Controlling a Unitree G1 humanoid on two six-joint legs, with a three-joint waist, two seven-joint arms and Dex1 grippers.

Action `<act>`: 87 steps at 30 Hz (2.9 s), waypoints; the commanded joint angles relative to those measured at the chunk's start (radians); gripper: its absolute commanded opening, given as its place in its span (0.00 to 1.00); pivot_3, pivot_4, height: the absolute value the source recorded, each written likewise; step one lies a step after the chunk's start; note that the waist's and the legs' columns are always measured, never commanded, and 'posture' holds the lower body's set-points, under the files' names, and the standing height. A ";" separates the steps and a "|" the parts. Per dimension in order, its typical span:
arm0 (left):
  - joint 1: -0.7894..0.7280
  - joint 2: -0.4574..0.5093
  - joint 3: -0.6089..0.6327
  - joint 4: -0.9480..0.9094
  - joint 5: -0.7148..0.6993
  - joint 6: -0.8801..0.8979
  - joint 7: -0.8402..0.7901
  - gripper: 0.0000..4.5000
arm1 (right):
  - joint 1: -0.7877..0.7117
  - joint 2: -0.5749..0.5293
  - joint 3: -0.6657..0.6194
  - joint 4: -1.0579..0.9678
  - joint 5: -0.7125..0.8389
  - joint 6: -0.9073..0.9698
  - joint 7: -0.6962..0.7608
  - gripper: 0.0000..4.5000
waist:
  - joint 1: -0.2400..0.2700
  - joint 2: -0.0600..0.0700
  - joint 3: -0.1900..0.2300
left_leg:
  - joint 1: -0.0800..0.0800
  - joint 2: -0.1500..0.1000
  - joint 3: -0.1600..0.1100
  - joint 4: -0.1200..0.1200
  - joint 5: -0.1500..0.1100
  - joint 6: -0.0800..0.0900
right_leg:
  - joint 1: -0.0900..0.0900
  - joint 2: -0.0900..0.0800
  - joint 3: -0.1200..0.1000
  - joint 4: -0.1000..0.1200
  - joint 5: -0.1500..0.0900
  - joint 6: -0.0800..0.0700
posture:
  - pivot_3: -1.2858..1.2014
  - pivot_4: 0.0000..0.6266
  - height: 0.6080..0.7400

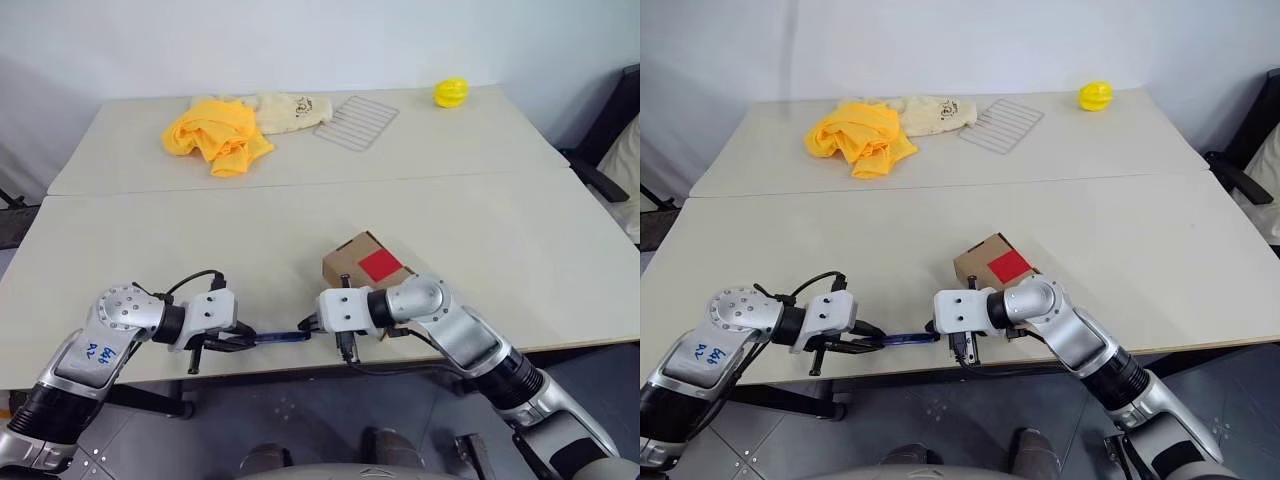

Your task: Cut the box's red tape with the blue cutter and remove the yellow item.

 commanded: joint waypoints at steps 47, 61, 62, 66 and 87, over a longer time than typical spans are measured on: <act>0.071 0.009 -0.080 -0.059 0.030 0.070 -0.010 0.19 | 0.007 0.155 0.127 0.129 -0.165 -0.128 0.032 0.01 | -0.002 0.004 0.002 | 0.014 0.001 0.001 -0.003 -0.005 0.001 | 0.011 0.000 -0.001 -0.002 -0.002 -0.003 | 0.52 0.24 1.00; 0.082 0.005 -0.072 -0.067 0.031 0.074 0.001 0.19 | -0.048 0.243 0.098 0.215 -0.144 -0.148 0.033 0.01 | -0.004 0.006 0.002 | 0.014 0.002 0.001 -0.003 -0.005 0.001 | 0.011 0.000 -0.002 -0.002 -0.002 -0.003 | 0.52 0.24 1.00; 0.081 0.002 -0.072 -0.065 0.031 0.073 0.004 0.19 | -0.051 0.244 0.086 0.208 -0.130 -0.139 0.038 0.01 | -0.003 0.007 0.002 | 0.014 0.002 0.001 -0.003 -0.005 0.001 | 0.011 0.000 -0.002 -0.002 -0.002 -0.003 | 0.52 0.24 1.00; 0.090 -0.053 0.000 -0.038 0.021 -0.017 0.088 0.19 | -0.044 0.207 -0.073 0.018 0.031 0.111 0.063 0.01 | 0.003 0.010 0.005 | 0.013 0.002 0.001 -0.003 -0.005 0.001 | 0.011 0.000 -0.002 -0.002 -0.002 -0.003 | 0.52 0.24 1.00; -0.110 -0.330 0.226 0.268 -0.012 -0.788 0.361 0.19 | -0.470 0.019 -0.525 0.036 0.472 1.162 -0.137 1.00 | -0.028 0.003 0.013 | -0.005 0.001 -0.001 0.000 -0.005 0.001 | -0.005 0.000 -0.007 -0.001 -0.001 -0.002 | 0.52 0.24 1.00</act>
